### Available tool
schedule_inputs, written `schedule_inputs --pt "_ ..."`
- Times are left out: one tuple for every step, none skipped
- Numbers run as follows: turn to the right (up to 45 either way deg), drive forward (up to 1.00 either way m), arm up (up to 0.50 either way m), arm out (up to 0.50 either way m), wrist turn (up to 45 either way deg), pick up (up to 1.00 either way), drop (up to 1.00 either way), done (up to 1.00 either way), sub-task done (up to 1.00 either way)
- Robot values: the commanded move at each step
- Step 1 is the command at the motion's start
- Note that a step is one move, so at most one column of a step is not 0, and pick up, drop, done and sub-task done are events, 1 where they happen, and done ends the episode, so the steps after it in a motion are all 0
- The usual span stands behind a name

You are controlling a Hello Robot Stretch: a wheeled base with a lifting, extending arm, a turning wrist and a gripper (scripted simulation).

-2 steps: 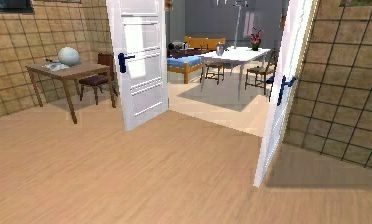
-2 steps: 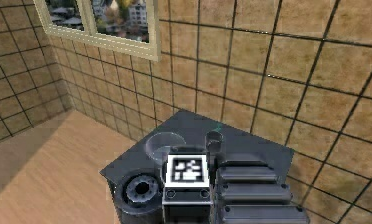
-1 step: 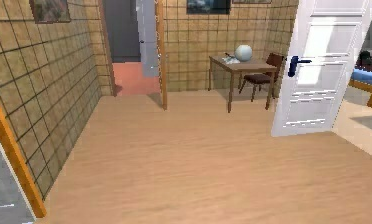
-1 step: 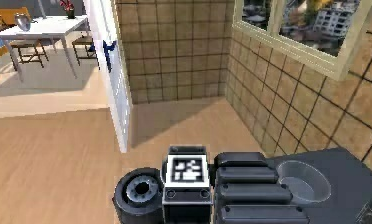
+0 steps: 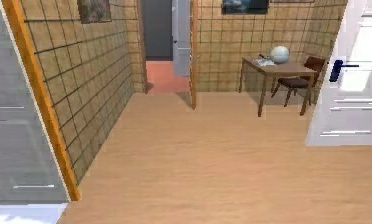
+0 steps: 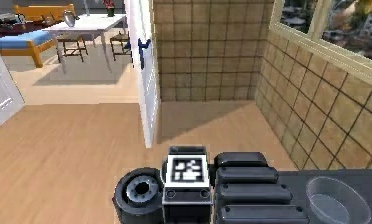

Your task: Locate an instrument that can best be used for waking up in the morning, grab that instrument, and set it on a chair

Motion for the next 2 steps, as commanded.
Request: schedule_inputs --pt "0.0 0.20 0.00 0.00 0.0 0.00 0.00 0.00 0.00" --pt "45.0 0.00 0.00 0.00 0.0 0.00 0.00 0.00 0.00"
